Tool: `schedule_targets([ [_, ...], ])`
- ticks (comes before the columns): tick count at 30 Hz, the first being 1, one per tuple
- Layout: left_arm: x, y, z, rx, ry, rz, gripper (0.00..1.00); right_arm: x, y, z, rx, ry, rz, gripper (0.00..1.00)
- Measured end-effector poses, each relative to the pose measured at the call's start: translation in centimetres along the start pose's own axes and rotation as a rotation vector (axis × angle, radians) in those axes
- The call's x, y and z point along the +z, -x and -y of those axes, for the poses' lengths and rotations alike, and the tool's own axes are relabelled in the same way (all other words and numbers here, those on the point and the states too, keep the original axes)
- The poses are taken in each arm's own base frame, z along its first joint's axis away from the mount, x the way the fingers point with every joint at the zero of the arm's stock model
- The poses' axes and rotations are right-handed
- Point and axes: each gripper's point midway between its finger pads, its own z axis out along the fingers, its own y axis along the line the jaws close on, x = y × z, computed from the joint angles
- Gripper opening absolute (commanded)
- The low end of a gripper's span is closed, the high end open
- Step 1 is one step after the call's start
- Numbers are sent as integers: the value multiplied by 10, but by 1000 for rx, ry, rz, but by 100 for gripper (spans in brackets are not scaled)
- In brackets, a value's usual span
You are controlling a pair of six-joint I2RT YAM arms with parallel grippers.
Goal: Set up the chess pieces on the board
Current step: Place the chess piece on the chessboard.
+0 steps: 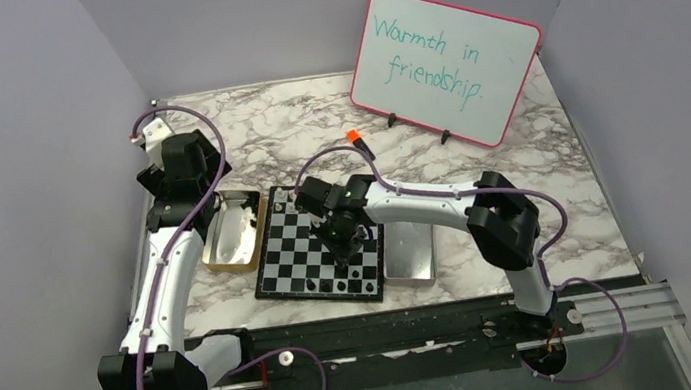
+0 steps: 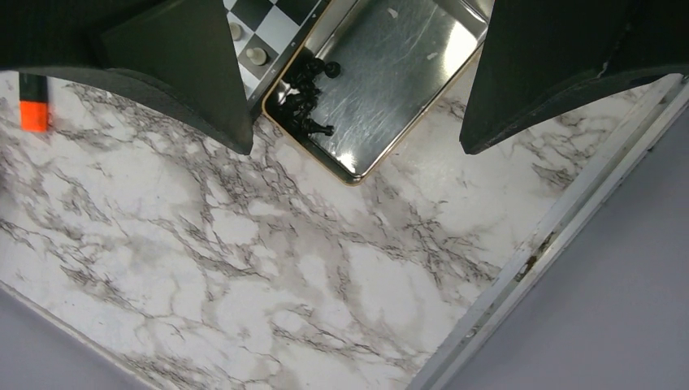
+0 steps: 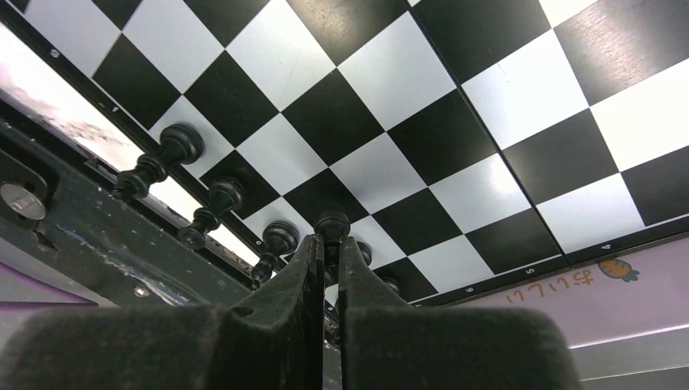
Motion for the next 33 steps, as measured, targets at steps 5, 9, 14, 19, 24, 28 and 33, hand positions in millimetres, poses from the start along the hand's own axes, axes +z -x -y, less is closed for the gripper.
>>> schedule_targets([
  [5,0,2,-16,-17,93,23,99,4,-6,2,2,-10,-28,5],
  [9,-1,2,-26,-20,142,27,99,4,-7,3,3,-10,-31,5],
  [14,-1,1,-29,-24,162,29,99,5,-7,3,3,-10,-33,5],
  [19,-1,2,-31,-28,172,34,99,10,-9,3,4,-9,-47,5],
  [24,-1,3,-32,-30,178,37,99,15,-10,1,4,-1,-60,5],
  [28,-1,2,-32,-32,179,37,99,16,-11,-3,0,8,-65,5],
  [33,-1,3,-32,-33,181,39,99,17,-10,-6,-5,16,-66,9],
])
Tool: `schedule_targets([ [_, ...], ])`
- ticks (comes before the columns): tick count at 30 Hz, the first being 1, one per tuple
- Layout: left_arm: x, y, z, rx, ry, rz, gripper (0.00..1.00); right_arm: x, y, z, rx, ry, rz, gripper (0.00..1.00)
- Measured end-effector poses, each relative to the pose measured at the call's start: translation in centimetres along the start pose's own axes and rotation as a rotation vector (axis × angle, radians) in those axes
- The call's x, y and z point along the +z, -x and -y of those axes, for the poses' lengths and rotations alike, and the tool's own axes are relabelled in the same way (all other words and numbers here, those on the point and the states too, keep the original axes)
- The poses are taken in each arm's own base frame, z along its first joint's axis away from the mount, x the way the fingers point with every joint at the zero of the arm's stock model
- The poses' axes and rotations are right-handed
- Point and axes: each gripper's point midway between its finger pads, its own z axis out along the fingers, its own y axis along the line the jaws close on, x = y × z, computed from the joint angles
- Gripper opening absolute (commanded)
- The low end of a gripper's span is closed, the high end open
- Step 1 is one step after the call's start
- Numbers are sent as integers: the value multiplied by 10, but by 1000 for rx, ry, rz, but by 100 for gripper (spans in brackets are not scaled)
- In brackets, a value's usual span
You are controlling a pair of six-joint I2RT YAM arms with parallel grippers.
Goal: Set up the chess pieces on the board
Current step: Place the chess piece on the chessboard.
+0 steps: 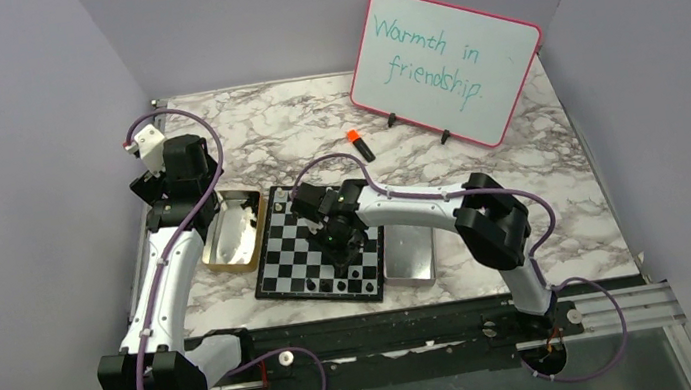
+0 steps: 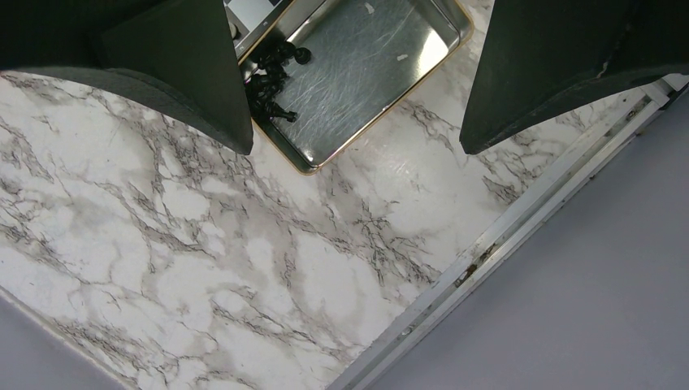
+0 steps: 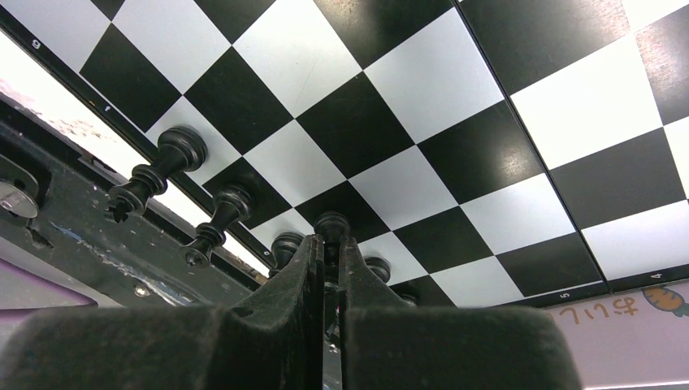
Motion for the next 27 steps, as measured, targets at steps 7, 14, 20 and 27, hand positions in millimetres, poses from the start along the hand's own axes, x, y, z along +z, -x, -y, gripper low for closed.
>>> schedule_targets([
  [7,0,0,0,0,1,0,99,0,0,0,0,2,-1,11],
  [14,0,0,0,0,1,0,99,0,0,0,1,1,-2,19],
  [20,0,0,0,-3,1,1,99,3,-1,0,2,-1,-9,25],
  [27,0,0,0,-4,1,1,99,2,1,-1,1,0,-5,26],
])
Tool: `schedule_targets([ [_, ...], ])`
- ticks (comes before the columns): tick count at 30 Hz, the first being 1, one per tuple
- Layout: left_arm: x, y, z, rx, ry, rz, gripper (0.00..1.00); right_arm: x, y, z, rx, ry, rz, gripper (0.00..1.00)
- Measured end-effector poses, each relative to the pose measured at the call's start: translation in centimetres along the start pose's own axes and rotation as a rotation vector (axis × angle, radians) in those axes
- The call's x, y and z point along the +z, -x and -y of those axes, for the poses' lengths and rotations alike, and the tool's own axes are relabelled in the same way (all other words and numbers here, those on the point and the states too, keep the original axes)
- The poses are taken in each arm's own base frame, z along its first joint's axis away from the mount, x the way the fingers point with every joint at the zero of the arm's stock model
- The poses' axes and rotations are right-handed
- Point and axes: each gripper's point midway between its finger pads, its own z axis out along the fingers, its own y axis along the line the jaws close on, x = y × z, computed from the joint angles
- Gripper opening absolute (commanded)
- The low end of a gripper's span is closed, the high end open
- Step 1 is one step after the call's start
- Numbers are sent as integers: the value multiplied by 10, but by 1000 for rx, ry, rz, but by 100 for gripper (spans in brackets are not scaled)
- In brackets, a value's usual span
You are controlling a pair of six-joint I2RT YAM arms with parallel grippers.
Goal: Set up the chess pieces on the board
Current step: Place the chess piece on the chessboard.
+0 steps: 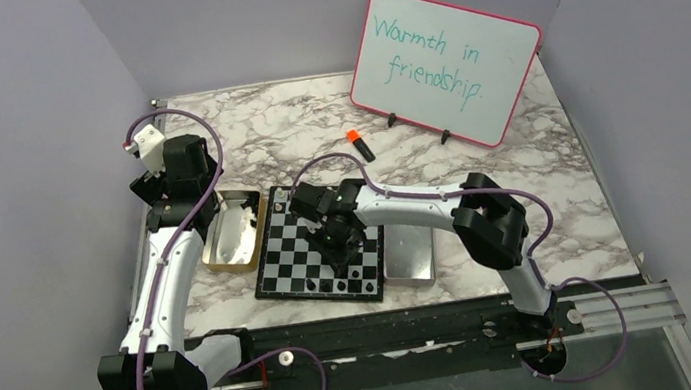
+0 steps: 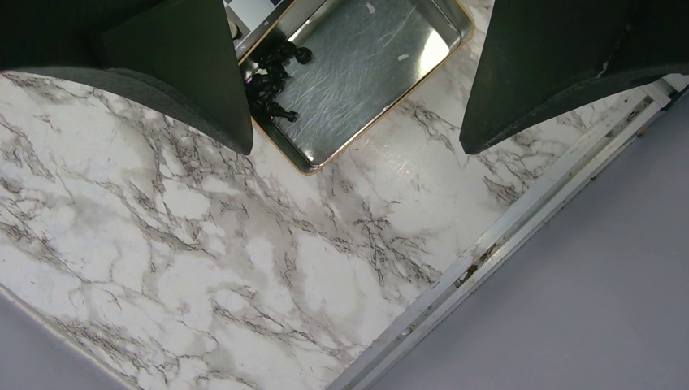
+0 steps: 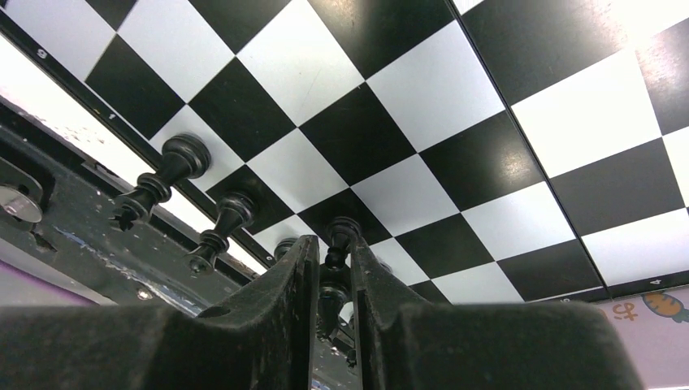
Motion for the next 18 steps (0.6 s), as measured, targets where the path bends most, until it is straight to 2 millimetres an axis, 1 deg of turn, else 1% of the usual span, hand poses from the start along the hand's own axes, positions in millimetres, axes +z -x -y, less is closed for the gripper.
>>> schedule_targets([
  [8,0,0,0,-1,0,0,99,-5,8,-3,-3,7,21,26],
  [13,0,-1,2,-1,-10,-4,99,-5,7,-3,-2,6,16,29],
  [18,4,-13,12,11,-61,-37,99,-7,7,-2,0,-3,16,32],
])
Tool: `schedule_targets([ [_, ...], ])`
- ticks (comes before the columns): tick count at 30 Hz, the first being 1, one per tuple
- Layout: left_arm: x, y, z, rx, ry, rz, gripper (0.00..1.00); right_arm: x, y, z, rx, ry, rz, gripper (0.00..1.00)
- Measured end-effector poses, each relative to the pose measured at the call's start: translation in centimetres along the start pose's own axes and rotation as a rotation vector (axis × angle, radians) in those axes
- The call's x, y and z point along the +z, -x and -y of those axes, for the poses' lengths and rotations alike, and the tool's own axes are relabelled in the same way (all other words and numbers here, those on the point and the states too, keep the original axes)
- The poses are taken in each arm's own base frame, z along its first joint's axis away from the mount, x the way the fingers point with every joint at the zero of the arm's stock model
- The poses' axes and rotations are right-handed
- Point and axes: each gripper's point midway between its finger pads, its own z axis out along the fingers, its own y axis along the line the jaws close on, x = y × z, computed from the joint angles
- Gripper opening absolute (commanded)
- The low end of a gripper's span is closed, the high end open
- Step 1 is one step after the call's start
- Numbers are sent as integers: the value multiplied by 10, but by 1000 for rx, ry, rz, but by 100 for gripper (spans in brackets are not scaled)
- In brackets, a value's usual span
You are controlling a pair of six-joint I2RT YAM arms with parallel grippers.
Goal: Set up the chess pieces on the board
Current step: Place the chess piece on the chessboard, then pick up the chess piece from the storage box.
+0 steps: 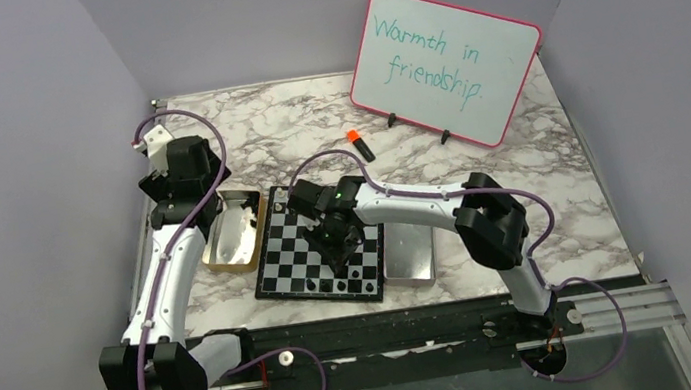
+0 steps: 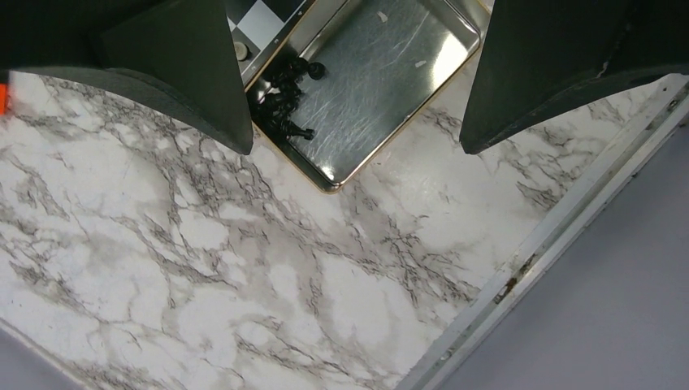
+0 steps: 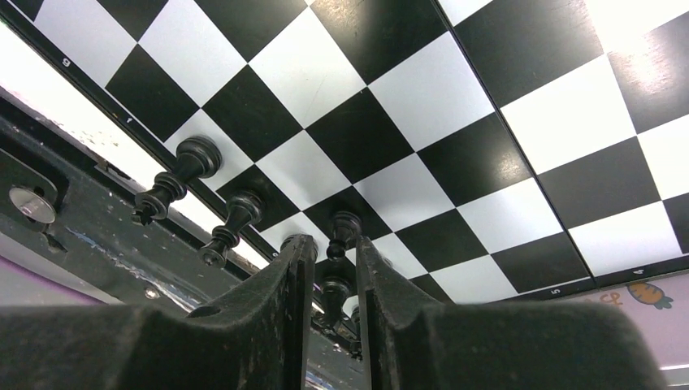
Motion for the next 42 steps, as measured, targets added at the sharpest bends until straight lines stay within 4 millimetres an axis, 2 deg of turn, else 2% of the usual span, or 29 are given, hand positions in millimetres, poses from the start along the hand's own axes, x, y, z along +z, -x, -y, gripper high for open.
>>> schedule_targets([
  [5,6,-17,15,49,-83,-66,99,-8,4,1,1,-13,26,34],
  [8,5,-26,24,73,-145,-95,96,-22,11,0,0,-18,72,37],
  [15,3,-48,35,119,-241,-157,78,-78,24,2,-1,-29,260,39],
  [18,3,-56,35,137,-254,-177,64,-99,26,4,-2,-28,348,39],
  [21,8,-62,35,144,-248,-198,54,-115,25,6,-4,-20,428,39],
  [26,25,-86,30,146,-226,-290,45,-135,21,10,-11,-12,532,39],
  [33,28,-110,31,123,-253,-382,42,-156,16,18,-22,-27,618,39],
  [42,39,-153,22,102,-245,-540,40,-162,15,20,-34,-26,660,39],
])
